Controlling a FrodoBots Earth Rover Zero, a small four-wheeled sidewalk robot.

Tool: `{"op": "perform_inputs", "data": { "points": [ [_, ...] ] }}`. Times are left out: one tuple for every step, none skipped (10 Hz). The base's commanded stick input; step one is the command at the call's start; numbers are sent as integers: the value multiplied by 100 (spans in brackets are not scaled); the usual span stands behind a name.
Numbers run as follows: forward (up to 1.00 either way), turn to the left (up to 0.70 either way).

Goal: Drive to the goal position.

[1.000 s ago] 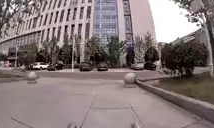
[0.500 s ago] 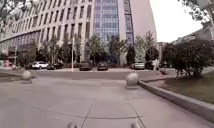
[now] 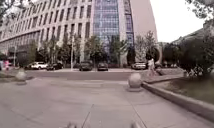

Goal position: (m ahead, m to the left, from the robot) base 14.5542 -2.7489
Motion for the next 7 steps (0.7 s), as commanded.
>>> {"op": "perform_inputs", "data": {
  "points": [
    [70, 0],
    [70, 0],
    [70, 0],
    [70, -12],
    [70, -14],
    [70, -14],
    [70, 0]
  ]
}}
